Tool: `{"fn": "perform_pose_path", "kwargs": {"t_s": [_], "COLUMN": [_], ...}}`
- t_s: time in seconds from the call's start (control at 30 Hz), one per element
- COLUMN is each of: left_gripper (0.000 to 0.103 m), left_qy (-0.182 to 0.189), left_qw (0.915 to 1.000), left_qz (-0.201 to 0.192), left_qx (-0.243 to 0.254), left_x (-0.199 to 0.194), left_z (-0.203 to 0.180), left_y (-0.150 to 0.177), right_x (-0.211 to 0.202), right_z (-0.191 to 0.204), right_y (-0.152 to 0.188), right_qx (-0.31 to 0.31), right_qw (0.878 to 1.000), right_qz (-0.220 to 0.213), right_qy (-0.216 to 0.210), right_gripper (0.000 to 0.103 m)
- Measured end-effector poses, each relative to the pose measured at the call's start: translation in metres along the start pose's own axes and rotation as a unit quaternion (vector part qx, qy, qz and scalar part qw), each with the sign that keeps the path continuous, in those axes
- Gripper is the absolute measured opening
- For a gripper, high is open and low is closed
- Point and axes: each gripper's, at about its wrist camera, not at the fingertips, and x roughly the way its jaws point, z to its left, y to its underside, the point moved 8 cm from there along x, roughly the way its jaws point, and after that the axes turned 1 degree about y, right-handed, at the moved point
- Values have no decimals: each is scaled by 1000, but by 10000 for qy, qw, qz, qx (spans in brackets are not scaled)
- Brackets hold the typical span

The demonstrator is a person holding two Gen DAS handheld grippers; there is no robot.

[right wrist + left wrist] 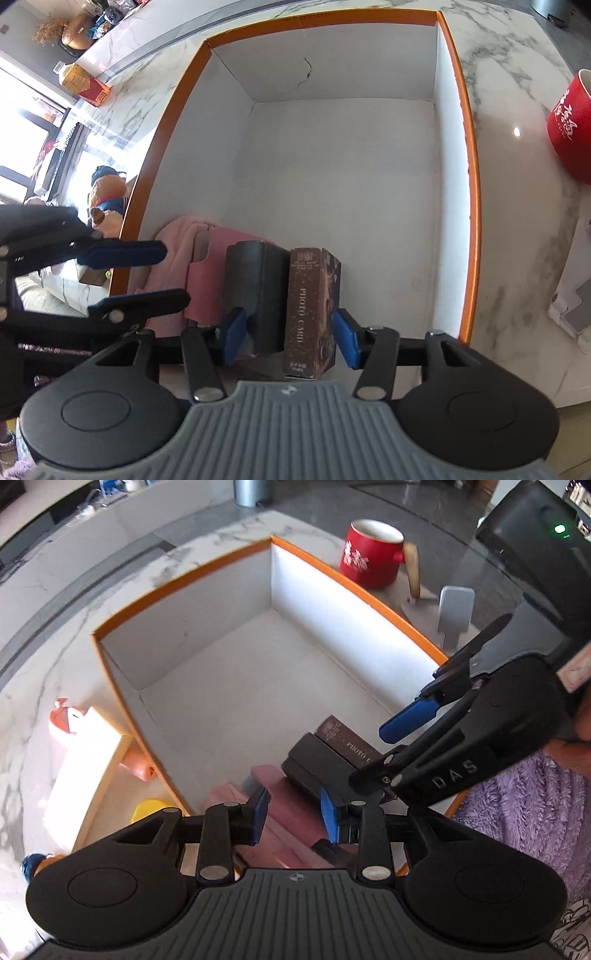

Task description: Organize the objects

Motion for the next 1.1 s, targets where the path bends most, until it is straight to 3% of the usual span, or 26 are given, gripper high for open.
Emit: {"fn": "perform_pose_path", "kwargs": {"t_s": [0.2,0.33,0.4,0.5,0.6,0.73,0.87,1.0,1.1], "left_gripper": [35,35,32,25,20,19,19,19,19], "left_qy": [-302,-269,-317,-333,-165,-82,181,341,439], "left_qw": [9982,9960,9954,9957,9974,9985,9992,9987,9978], "left_qz": [482,763,797,749,623,511,334,233,183], "left_qx": [182,380,435,436,317,171,-76,-308,-466], "left_x": [18,26,28,27,25,24,22,22,21], "left_z": [-1,-6,-7,-9,-12,-12,-12,-8,-2], "left_y": [1,-1,-2,-4,-5,-2,-2,-1,3], "right_x": [-1,-8,-12,-10,0,21,37,51,59], "right_z": [-4,-8,-8,-6,3,13,10,12,13], "right_y": [-6,-10,-12,-14,-14,-6,2,9,9], "right_qx": [65,78,-167,-938,-1905,-3316,-4127,-4356,-4432], "right_qw": [9999,9998,9995,9928,9754,9324,8962,8860,8839], "right_qz": [-37,-171,-211,-64,137,528,1029,1359,1320], "right_qy": [-135,-19,150,746,1106,1336,1263,821,703], "right_gripper": [48,30,27,24,21,16,16,14,9]}}
